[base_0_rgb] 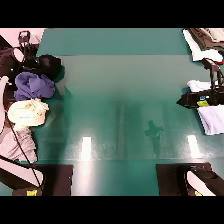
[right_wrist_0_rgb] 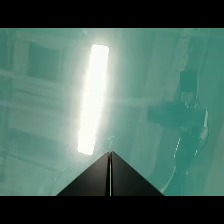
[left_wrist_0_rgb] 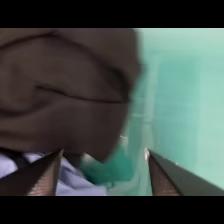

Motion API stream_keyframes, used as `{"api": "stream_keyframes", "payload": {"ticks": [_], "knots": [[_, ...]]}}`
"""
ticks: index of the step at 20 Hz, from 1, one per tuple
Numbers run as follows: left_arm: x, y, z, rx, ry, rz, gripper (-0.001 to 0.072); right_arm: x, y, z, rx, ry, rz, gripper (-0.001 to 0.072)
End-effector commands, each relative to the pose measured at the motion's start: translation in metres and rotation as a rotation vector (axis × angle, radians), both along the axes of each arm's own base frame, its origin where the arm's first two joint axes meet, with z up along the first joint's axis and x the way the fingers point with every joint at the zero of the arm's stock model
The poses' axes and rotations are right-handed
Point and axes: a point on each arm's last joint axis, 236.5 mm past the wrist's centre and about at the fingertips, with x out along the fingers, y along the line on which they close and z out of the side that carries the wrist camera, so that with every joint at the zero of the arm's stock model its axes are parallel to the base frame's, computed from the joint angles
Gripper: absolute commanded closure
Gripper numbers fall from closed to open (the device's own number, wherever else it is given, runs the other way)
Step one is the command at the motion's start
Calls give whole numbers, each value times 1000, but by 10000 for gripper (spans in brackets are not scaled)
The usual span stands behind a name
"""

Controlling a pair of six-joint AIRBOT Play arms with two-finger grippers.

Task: Fold the shirts.

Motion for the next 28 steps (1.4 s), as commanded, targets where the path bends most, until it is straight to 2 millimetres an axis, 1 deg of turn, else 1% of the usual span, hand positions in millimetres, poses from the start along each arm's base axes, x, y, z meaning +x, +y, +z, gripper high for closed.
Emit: {"api": "stream_keyframes", "payload": {"ticks": [1,3,4,5,6,7,8,10,11,12,14,15,16,17,18,19,20,21,22,23,24,25,26,27,28], "knots": [[18,22,-36,45,-23,7,86,-1,1,0,7,7,-13,694],[24,24,-41,51,-44,9,88,0,0,0,9,7,-23,694],[27,24,-38,52,-61,11,89,0,0,0,8,7,-23,694],[30,25,-35,51,-78,14,229,0,0,0,8,7,-23,694],[31,24,-33,45,-83,16,458,0,-1,0,6,7,-23,694],[32,23,-30,38,-85,17,638,0,-1,0,5,7,-23,694],[33,20,-25,18,-85,19,682,0,-1,0,5,6,-24,694],[33,13,-4,-18,-68,11,683,3,-1,1,5,-4,-27,694],[34,8,15,-31,-71,0,683,5,-1,2,8,-16,-31,694],[34,1,40,-32,-84,-16,683,8,-1,5,8,-30,-35,694],[29,-20,109,-6,-154,-81,683,16,-2,19,5,-74,-39,694],[21,-38,151,6,-209,-127,683,23,-3,32,2,-114,-41,694],[9,-60,193,-5,-271,-178,683,28,-4,47,-1,-153,-41,694],[-10,-89,237,-32,-339,-250,683,34,-4,65,-5,-198,-41,694],[-35,-119,275,-57,-401,-335,683,38,-5,83,-8,-242,-41,694],[-63,-151,310,-86,-456,-425,683,44,-5,101,-11,-293,-43,694],[-94,-180,337,-112,-493,-512,683,48,-6,119,-14,-340,-46,694],[-128,-207,358,-133,-516,-604,683,51,-7,137,-17,-389,-49,694],[-158,-230,370,-154,-516,-685,682,53,-7,153,-20,-430,-50,694],[-187,-251,376,-176,-499,-765,683,54,-7,169,-22,-471,-51,694],[-207,-267,374,-193,-470,-828,683,55,-7,182,-24,-503,-52,694],[-223,-281,367,-195,-430,-884,683,55,-7,193,-26,-530,-51,694],[-231,-294,357,-204,-395,-924,683,54,-7,202,-28,-548,-50,694],[-233,-305,345,-218,-363,-947,683,52,-7,208,-29,-558,-47,694],[-232,-316,329,-232,-322,-964,683,51,-7,211,-30,-563,-45,694]]}}
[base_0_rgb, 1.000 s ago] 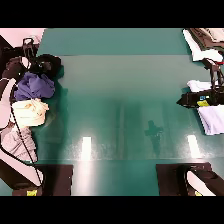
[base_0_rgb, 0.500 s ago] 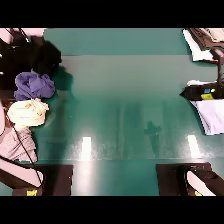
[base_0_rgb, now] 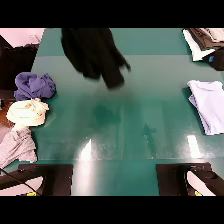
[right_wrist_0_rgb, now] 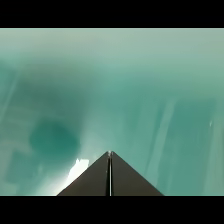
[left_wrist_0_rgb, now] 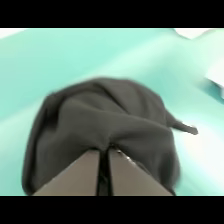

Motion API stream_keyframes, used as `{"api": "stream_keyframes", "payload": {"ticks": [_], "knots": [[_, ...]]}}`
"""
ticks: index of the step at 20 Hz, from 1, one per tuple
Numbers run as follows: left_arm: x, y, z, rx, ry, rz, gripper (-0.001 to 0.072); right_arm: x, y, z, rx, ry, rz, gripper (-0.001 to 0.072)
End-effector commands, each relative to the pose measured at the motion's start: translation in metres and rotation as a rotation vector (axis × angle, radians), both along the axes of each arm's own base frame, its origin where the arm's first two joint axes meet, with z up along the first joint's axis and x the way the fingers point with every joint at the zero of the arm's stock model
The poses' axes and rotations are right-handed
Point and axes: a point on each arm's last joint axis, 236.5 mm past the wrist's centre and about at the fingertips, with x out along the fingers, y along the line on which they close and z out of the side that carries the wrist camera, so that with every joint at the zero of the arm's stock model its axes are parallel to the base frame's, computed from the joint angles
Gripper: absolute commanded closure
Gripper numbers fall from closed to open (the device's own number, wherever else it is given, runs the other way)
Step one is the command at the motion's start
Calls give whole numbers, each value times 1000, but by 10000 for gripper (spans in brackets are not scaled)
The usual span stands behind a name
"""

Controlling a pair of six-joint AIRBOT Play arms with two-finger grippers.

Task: Fold the shirts.

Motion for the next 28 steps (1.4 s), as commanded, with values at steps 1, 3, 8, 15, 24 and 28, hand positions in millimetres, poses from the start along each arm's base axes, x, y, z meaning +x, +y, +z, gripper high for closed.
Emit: {"api": "stream_keyframes", "payload": {"ticks": [1,3,8,15,24,28], "knots": [[-33,-48,-41,34,119,-160,683,-3,1,26,-9,-59,3,694],[-21,-70,-94,60,234,-187,683,-4,1,26,-9,-53,6,694],[11,-92,-212,99,557,-145,97,-13,3,14,-18,5,23,694],[-17,-9,-249,175,831,-73,102,-16,2,10,-26,24,25,694],[-128,25,-420,117,1105,170,188,-10,2,-1,-23,62,29,694],[-110,12,-433,-59,1076,269,188,-5,4,-24,-14,156,51,694]]}}
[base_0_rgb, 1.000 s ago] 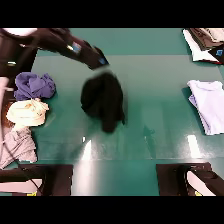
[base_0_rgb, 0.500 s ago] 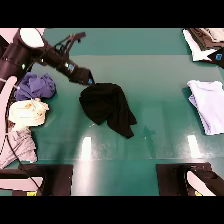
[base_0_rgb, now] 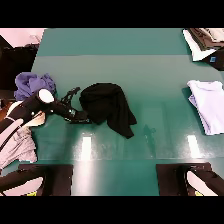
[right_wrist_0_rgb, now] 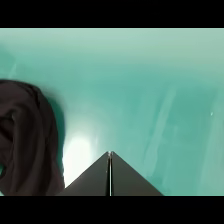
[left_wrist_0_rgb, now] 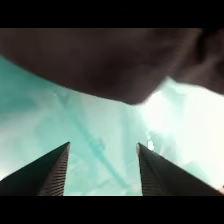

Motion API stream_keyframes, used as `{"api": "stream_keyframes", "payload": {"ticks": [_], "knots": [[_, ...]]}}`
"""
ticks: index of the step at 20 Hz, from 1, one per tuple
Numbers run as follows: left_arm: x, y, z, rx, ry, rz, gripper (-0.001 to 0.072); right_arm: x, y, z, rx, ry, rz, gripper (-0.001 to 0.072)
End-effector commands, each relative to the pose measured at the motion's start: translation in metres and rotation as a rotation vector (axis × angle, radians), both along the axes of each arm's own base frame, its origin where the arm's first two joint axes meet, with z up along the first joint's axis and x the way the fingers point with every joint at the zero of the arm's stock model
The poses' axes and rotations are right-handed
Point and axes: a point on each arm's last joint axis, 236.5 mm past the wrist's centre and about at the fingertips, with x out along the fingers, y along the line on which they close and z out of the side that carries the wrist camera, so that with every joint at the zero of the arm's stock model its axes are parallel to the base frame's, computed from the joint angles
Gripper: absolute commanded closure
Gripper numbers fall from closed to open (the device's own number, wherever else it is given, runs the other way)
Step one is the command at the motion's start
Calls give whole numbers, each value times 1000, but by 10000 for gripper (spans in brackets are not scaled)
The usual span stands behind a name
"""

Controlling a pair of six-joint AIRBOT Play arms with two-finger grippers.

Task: Fold the shirts.

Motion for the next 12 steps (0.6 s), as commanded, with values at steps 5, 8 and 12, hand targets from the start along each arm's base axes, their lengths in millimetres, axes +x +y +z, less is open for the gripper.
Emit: {"api": "stream_keyframes", "payload": {"ticks": [5,8,12], "knots": [[37,-4,-11,-75,-106,236,188,6,2,-18,7,66,12,694],[46,-3,-17,-80,-116,267,190,7,1,-17,9,59,10,694],[48,-9,-25,-104,-67,298,395,5,2,-18,8,69,14,694]]}}
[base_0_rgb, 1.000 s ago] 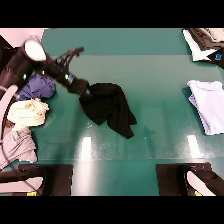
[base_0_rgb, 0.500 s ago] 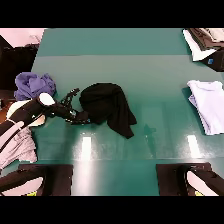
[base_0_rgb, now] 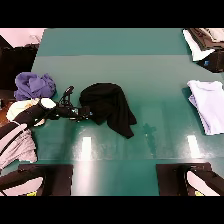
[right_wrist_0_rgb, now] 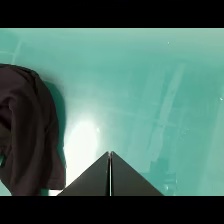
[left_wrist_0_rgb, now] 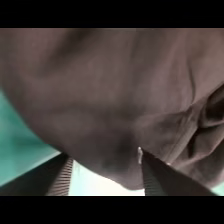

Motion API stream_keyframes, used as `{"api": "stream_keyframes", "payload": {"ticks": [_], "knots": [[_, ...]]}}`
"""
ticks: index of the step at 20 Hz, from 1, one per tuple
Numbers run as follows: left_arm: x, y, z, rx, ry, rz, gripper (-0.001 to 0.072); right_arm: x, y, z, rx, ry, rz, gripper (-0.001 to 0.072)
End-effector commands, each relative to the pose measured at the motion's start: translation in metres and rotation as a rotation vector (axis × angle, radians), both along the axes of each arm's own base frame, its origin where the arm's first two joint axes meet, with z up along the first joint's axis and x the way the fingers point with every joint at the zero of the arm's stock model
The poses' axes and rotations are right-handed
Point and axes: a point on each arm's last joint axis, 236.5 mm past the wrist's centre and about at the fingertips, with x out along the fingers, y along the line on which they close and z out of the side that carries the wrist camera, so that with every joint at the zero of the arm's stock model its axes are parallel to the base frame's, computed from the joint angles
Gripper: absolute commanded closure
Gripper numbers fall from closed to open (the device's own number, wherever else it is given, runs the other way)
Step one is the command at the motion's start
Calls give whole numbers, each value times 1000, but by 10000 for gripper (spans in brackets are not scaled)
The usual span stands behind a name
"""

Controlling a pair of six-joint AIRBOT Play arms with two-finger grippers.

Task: Fold the shirts.

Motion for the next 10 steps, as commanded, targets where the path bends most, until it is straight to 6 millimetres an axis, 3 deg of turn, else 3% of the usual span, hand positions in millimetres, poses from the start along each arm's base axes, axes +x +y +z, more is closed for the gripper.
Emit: {"api": "stream_keyframes", "payload": {"ticks": [1,3,5,6,7,8,10], "knots": [[13,-5,6,-29,-16,31,644,-4,2,-4,1,23,9,694],[19,-13,29,-40,-68,-52,683,-14,19,-18,42,77,56,694],[26,-19,56,-32,-114,-145,683,-33,48,-56,99,180,128,691],[29,-21,69,-19,-141,-190,683,-45,63,-81,119,243,164,597],[33,-22,82,-8,-167,-226,683,-56,79,-107,143,306,198,335],[36,-22,93,-3,-189,-246,683,-69,99,-137,171,373,234,203],[41,-25,111,-9,-225,-262,683,-90,136,-191,222,470,277,203]]}}
